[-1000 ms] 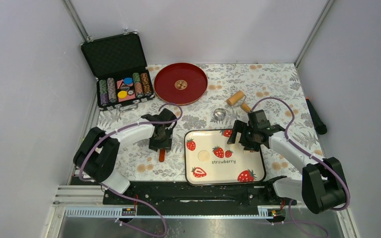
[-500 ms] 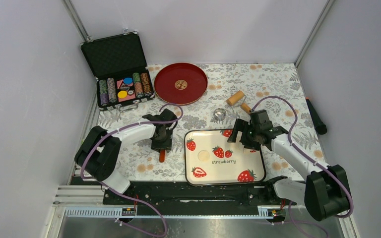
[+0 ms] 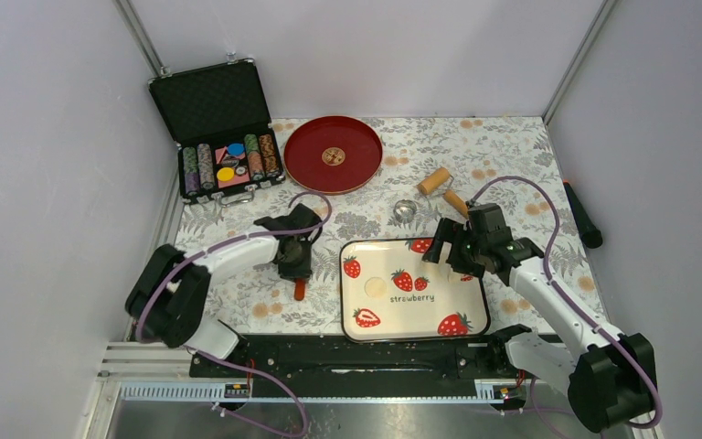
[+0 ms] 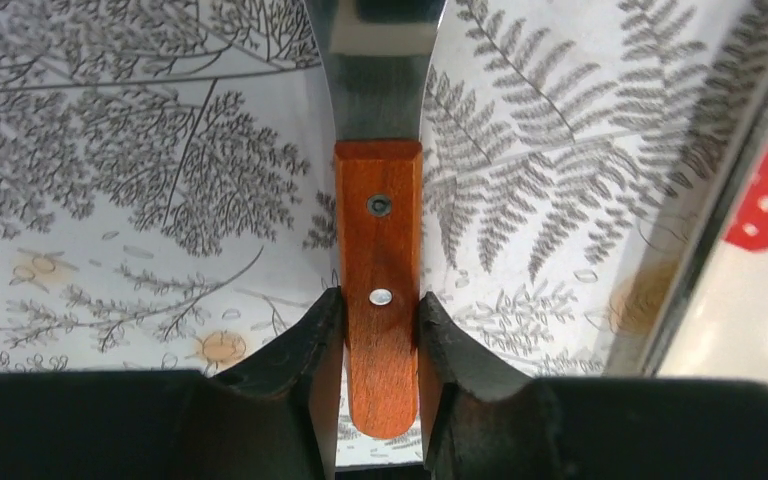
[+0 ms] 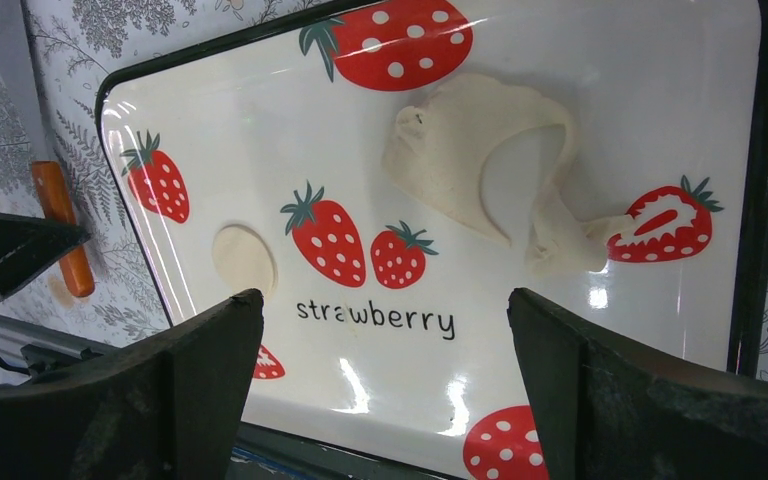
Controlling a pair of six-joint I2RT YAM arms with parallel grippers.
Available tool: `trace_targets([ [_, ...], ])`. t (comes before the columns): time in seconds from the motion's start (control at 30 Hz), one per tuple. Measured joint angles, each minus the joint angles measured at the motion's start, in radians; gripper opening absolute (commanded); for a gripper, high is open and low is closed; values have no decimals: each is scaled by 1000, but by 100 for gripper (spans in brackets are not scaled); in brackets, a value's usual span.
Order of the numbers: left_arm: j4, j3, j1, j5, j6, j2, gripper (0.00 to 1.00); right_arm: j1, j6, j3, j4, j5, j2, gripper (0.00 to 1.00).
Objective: Roll out the dumpling wrappers from the dough
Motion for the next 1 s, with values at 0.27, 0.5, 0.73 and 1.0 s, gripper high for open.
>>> trace_targets([
  [0.27,-6,-33,0,3,3,-361,0,0,-8,34,-50,10,-11,99],
  [0.5,18,-33,1,9,123,-655,0,0,-30,69,-94,44,-29,99],
  [0.73,34,-32,1,40,333,-703,0,-10,-52,104,-157,135,-55,99],
  [1.0,29,1,1,149,633,-670,0,-113,-53,100,-182,136,-29,99],
])
